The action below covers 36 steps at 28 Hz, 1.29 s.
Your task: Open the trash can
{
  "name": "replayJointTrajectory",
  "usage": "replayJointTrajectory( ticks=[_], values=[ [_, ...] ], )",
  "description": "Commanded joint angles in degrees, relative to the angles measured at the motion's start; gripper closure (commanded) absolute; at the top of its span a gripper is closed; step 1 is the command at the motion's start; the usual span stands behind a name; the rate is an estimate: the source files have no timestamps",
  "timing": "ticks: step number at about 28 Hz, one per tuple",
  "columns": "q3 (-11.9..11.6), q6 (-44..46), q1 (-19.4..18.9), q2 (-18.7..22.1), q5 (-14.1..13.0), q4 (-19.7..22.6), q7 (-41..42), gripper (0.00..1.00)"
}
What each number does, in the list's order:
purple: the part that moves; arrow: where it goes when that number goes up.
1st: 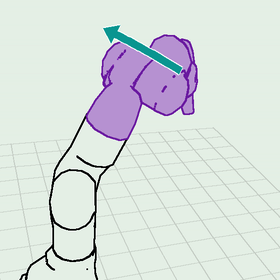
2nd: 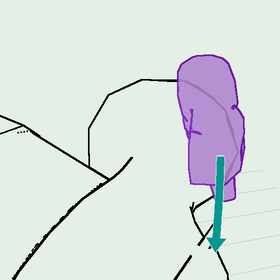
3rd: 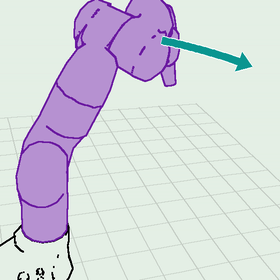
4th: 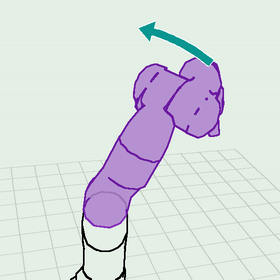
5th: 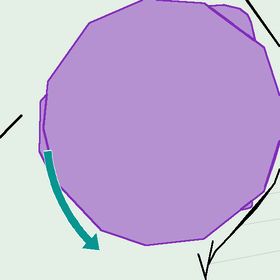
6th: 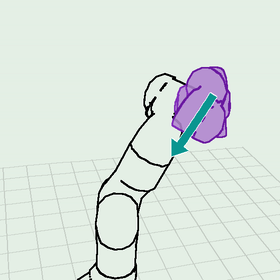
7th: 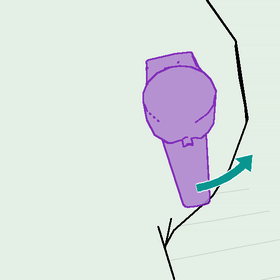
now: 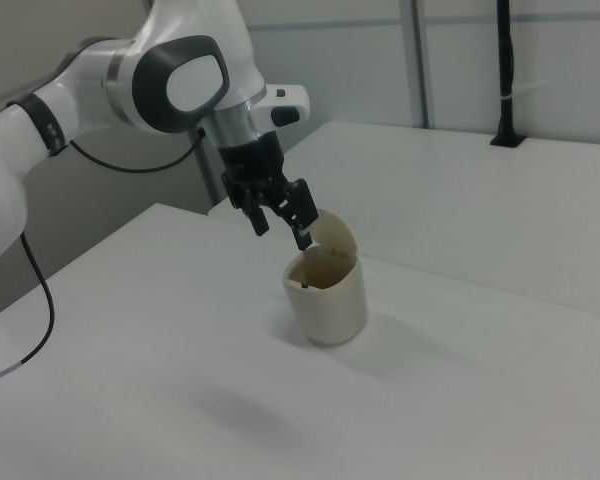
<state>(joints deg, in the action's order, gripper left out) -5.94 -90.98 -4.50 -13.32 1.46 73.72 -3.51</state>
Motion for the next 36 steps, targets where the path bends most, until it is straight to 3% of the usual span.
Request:
replayJointTrajectory(
  ticks=[1, 36],
  values=[
    [-1.09, 1.51, -0.25, 1.36, -0.5, 1.25, 2.63, 0.0],
    [-3.64, 2.74, -0.16, 1.45, -0.67, 1.25, 4.39, 0.0]
  ],
)
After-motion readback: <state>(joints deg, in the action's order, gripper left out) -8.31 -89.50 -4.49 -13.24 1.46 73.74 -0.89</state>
